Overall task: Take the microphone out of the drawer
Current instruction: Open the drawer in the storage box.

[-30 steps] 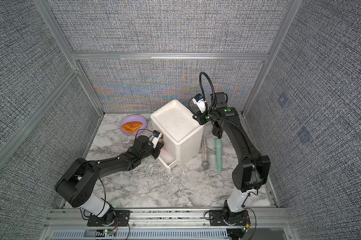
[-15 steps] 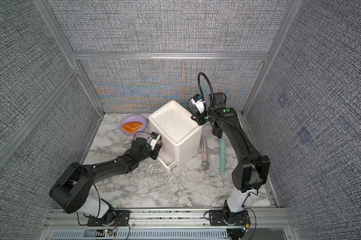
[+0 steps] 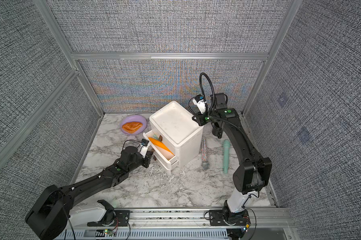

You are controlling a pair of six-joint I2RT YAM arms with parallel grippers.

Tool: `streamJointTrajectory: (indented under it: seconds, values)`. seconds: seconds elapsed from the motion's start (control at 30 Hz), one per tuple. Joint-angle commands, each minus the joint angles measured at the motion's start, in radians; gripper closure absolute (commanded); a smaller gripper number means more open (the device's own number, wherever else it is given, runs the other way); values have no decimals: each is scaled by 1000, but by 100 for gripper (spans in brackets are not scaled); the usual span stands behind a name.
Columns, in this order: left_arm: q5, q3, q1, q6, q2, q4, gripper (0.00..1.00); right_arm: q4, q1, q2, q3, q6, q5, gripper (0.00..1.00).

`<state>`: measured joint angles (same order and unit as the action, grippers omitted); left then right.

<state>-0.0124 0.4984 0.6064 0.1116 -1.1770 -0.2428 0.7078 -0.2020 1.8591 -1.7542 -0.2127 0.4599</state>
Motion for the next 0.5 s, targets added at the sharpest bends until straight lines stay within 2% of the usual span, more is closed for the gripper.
streamJointTrajectory:
  seconds: [0.0,0.47]
  values:
    - [80,-17,-2,68,69,16,100,-94,6,-11,-7,32,18,92]
    - [185,-143,0,205,463,281,100,-103,9,-5,-8,44,-7,91]
